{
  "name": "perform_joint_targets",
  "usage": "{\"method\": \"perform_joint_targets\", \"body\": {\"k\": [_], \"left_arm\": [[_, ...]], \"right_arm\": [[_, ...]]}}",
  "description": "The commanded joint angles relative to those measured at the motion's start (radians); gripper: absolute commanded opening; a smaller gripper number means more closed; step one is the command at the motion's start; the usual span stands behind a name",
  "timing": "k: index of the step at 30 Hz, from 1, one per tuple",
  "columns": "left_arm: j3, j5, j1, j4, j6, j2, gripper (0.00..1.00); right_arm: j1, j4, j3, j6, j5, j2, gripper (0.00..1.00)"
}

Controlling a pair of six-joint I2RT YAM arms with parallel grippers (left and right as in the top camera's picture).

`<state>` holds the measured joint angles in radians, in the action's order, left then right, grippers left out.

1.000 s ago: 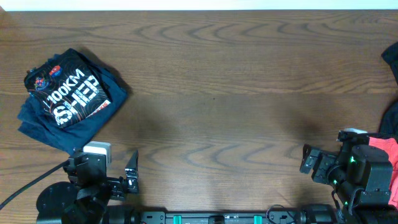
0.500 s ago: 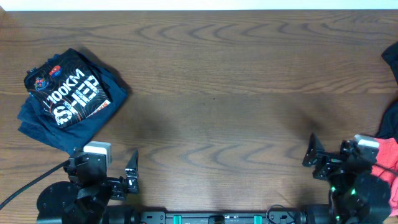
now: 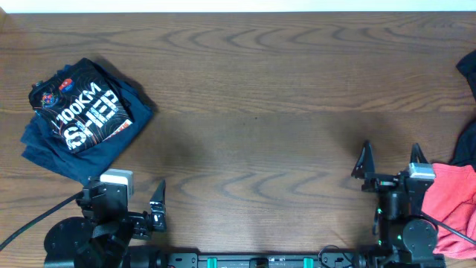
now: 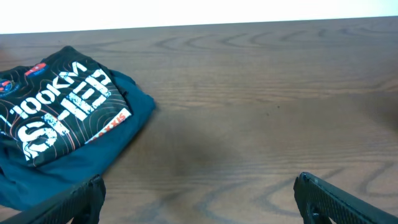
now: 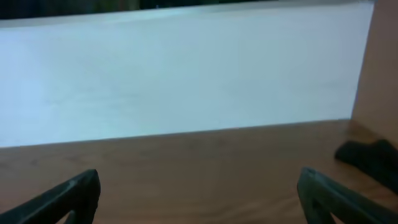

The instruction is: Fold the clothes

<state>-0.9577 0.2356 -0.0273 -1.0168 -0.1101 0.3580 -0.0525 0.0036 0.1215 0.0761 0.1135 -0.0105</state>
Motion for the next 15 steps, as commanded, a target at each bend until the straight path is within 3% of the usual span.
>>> {"method": "perform_joint_targets", "body": {"k": [1, 6, 15], "left_arm": [[0.002, -0.002, -0.002, 0.0, -0.017, -0.002, 0.98], [0.002, -0.002, -0.002, 0.0, -0.017, -0.002, 0.98], [0.002, -0.002, -0.002, 0.0, -0.017, -0.002, 0.98]], "right_arm": [[-0.006, 0.073, -0.093, -0.055, 0.01, 0.005, 0.99], [-0.007, -0.074, -0.116, -0.055, 0.001, 0.005, 0.99], [-0.007, -0.068, -0.116, -0.055, -0.02, 0.004, 0.99]]}}
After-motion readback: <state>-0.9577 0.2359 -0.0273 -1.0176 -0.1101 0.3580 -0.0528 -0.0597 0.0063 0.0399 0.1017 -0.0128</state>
